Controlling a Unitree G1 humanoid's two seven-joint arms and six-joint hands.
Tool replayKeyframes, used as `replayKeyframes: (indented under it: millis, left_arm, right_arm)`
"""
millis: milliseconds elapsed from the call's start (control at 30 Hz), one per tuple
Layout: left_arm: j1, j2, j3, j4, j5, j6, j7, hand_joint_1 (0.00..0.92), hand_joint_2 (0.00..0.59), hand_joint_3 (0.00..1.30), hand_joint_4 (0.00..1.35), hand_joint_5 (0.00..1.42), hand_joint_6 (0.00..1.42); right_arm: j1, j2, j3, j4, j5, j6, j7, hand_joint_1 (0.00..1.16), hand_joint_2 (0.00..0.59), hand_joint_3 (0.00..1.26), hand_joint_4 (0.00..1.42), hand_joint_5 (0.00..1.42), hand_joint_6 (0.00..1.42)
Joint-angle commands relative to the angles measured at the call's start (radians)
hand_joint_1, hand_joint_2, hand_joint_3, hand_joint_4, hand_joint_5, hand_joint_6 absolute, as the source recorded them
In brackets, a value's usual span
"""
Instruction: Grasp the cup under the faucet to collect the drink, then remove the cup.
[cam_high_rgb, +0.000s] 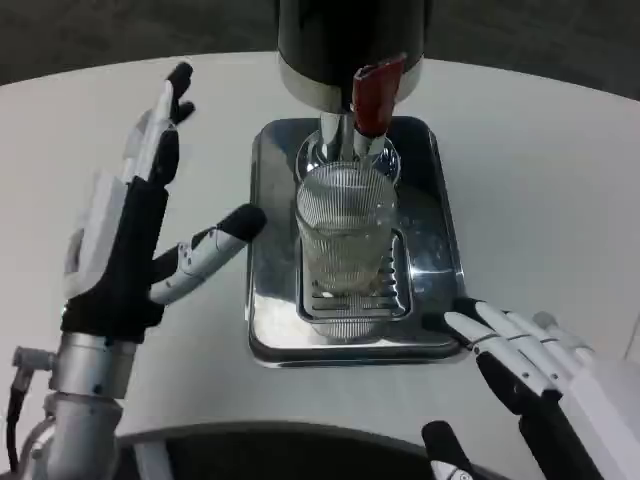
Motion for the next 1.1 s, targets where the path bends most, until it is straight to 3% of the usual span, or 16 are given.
replayKeyframes:
  millis: [33, 167, 433, 567, 733, 800, 900, 1100]
  left_arm:
    - [0.013, 0.048, 0.025, -0.094, -0.217, 0.021, -0.267, 0.0, 0.115, 0.0, 0.0, 0.0, 0.0]
    - [0.016, 0.079, 0.075, -0.216, -0.419, 0.107, -0.479, 0.0, 0.121, 0.0, 0.0, 0.0, 0.0]
    - [-0.024, 0.146, 0.183, -0.462, -0.788, 0.422, -0.809, 0.0, 0.155, 0.0, 0.0, 0.0, 0.0]
    - [-0.05, 0.188, 0.239, -0.522, -0.919, 0.565, -0.945, 0.0, 0.157, 0.0, 0.0, 0.0, 0.0]
    - [-0.122, 0.238, 0.294, -0.5, -1.103, 0.817, -1.1, 0.0, 0.155, 0.0, 0.0, 0.0, 0.0]
    - [-0.158, 0.248, 0.303, -0.465, -1.128, 0.887, -1.142, 0.0, 0.156, 0.0, 0.0, 0.0, 0.0]
    - [-0.217, 0.25, 0.308, -0.41, -1.098, 0.922, -1.187, 0.0, 0.159, 0.0, 0.0, 0.0, 0.0]
    - [-0.312, 0.193, 0.286, -0.332, -1.031, 0.911, -1.22, 0.0, 0.174, 0.0, 0.0, 0.0, 0.0]
  right_arm:
    - [-0.011, -0.002, 0.008, 0.012, 0.006, 0.003, 0.008, 0.37, 0.497, 0.19, 0.11, 0.12, 0.11]
    - [-0.036, -0.002, 0.02, 0.025, 0.004, 0.011, 0.016, 0.37, 0.497, 0.19, 0.11, 0.12, 0.11]
    - [-0.086, -0.002, 0.03, 0.041, 0.006, 0.031, 0.026, 0.37, 0.497, 0.19, 0.11, 0.12, 0.11]
    - [-0.091, -0.002, 0.033, 0.043, 0.006, 0.041, 0.026, 0.36, 0.497, 0.19, 0.11, 0.12, 0.11]
    - [-0.08, -0.001, 0.035, 0.039, 0.007, 0.043, 0.019, 0.36, 0.497, 0.19, 0.1, 0.12, 0.11]
    - [-0.078, -0.001, 0.035, 0.039, 0.008, 0.042, 0.017, 0.36, 0.497, 0.19, 0.1, 0.12, 0.11]
    - [-0.075, 0.001, 0.036, 0.039, 0.007, 0.041, 0.013, 0.36, 0.497, 0.19, 0.1, 0.12, 0.11]
    - [-0.063, 0.002, 0.039, 0.034, 0.005, 0.038, 0.01, 0.36, 0.494, 0.19, 0.1, 0.12, 0.11]
